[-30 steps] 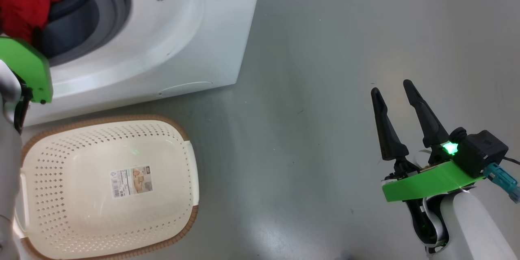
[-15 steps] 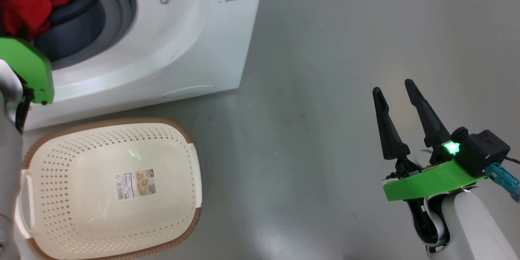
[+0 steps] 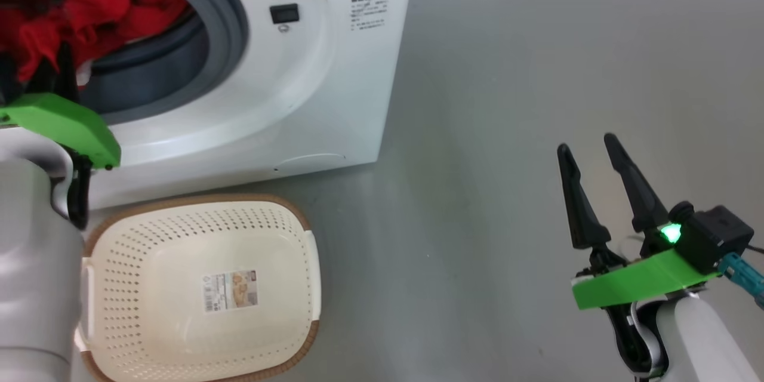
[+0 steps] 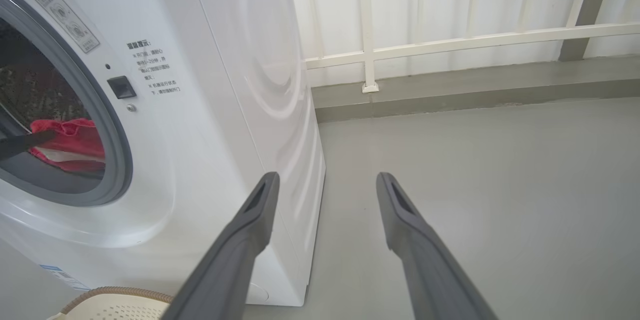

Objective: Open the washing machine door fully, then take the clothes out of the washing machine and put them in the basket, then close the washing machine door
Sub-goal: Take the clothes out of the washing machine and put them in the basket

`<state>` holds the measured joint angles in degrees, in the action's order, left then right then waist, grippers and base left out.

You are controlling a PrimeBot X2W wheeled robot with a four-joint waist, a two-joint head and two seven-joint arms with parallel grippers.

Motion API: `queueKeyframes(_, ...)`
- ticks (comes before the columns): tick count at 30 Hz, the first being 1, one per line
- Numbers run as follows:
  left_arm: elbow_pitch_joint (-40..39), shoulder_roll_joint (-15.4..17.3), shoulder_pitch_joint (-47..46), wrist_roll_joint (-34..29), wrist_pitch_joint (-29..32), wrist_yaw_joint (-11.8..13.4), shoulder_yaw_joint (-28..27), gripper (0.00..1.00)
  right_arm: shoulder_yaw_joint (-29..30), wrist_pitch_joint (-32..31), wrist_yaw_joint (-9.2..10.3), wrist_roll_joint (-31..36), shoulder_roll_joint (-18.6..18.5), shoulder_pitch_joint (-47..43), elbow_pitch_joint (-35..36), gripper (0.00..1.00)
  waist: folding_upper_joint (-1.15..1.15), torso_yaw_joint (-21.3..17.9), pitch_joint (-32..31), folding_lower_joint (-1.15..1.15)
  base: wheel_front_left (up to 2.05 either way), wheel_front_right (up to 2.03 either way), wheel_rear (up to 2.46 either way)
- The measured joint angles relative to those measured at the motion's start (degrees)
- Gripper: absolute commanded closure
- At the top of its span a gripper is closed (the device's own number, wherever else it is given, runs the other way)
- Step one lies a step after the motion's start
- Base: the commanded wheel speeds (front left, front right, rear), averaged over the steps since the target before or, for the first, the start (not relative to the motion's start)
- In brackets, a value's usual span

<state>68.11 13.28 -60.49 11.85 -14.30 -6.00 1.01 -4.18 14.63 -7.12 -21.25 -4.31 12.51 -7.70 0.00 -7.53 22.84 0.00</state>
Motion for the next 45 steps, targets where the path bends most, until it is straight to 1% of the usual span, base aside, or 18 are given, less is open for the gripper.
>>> queueKeyframes(3, -9.2, -0.8, 4.4, 0.5, 0.0, 0.5, -1.7, 1.00, 0.1, 0.0, 0.00, 0.0, -0.4, -1.4, -0.2, 0.00, 0.00, 1.0, -1.5, 0.00, 0.00, 0.00, 0.00)
queueKeyframes(4, -9.2, -0.8, 4.4, 0.5, 0.0, 0.5, -1.7, 1.00, 0.1, 0.0, 0.00, 0.0, -0.4, -1.4, -0.2, 0.00, 0.00, 1.0, -1.5, 0.00, 0.00, 0.00, 0.00)
queueKeyframes(10, -23.4, -3.8, 14.7, 0.6, 0.0, 0.9, -4.1, 1.00, 0.6, 0.0, 0.00, 0.0, -0.9, -2.9, -0.3, 0.00, 0.00, 3.1, -4.3, 0.00, 0.00, 0.00, 0.00)
queueKeyframes(19, -42.1, -7.0, 24.7, -0.6, 0.0, 0.9, -7.9, 1.00, 1.0, 0.0, 0.00, 0.1, -1.1, -4.7, -0.5, 0.00, 0.00, 5.8, -7.6, 0.00, 0.00, 0.00, 0.00)
queueKeyframes(20, -46.6, -7.6, 27.1, -0.9, -0.2, 0.9, -8.9, 1.00, 1.0, 0.0, 0.00, 0.1, -1.1, -5.5, -0.6, 0.00, 0.00, 6.2, -8.2, 0.00, 0.00, 0.00, 0.00)
queueKeyframes(22, -51.0, -8.3, 29.4, -1.3, -0.2, 1.0, -9.6, 1.00, 1.0, 0.0, 0.00, 0.1, -1.1, -6.1, -0.6, 0.00, 0.00, 6.6, -8.7, 0.00, 0.00, 0.00, 0.00)
queueKeyframes(32, -70.1, -10.4, 39.3, -4.4, -0.4, 1.3, -9.7, 1.00, 1.0, 0.0, 0.00, 0.1, -1.4, -7.5, -0.6, 0.00, 0.00, 7.7, -10.8, 0.00, 0.00, 0.00, 0.00)
queueKeyframes(35, -74.8, -10.5, 41.2, -4.7, -0.4, 1.7, -9.4, 1.00, 1.0, 0.0, 0.00, 0.1, -1.5, -8.0, -0.7, 0.00, 0.00, 8.0, -11.1, 0.00, 0.00, 0.00, 0.00)
queueKeyframes(38, -77.5, -10.6, 43.0, -4.7, -0.5, 2.0, -8.6, 1.00, 1.0, 0.0, 0.00, 0.1, -1.7, -8.0, -0.7, 0.00, 0.00, 8.2, -11.3, 0.00, 0.00, 0.00, 0.00)
queueKeyframes(45, -76.5, -10.8, 48.1, -4.1, -0.5, 2.0, -6.5, 1.00, 0.3, 0.0, 0.00, 0.1, -1.8, -8.1, -0.8, 0.00, 0.00, 7.9, -11.4, 0.00, 0.00, 0.00, 0.00)
